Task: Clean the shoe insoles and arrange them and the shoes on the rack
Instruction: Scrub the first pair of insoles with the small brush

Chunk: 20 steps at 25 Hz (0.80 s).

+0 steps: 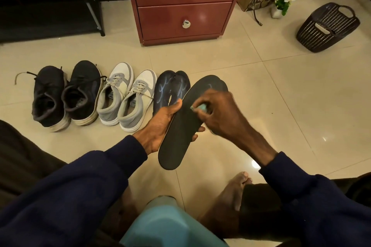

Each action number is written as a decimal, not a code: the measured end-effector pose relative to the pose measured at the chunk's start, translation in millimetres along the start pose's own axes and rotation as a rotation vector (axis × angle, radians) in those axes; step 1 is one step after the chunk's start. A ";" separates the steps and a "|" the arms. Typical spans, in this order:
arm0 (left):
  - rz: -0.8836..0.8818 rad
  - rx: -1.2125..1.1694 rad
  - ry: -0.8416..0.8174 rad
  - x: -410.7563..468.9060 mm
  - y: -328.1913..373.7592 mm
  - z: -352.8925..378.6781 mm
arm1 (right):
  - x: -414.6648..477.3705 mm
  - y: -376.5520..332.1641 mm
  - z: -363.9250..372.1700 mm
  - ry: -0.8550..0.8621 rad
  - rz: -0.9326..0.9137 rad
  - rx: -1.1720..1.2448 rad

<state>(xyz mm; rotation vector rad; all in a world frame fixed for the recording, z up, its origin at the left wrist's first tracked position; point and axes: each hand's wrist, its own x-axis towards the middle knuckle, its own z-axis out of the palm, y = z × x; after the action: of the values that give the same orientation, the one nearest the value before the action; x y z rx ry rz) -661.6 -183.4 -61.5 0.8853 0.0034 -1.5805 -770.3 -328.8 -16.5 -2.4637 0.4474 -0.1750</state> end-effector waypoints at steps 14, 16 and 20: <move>0.050 0.015 0.029 3.0 -0.4 -4.8 | 0.4 -4.6 -0.4 -0.165 -0.072 -0.097; 0.050 0.024 0.002 2.8 1.9 -3.9 | 9.9 13.2 -13.4 0.024 0.022 -0.236; 0.047 0.012 0.006 1.7 2.4 -4.8 | 4.1 12.7 -14.3 -0.005 0.050 -0.139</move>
<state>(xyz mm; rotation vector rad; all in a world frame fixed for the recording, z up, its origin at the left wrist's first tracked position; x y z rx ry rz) -656.9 -183.1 -64.7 0.8929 -0.0224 -1.5361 -773.2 -347.7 -12.6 -2.5851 0.5344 -0.1214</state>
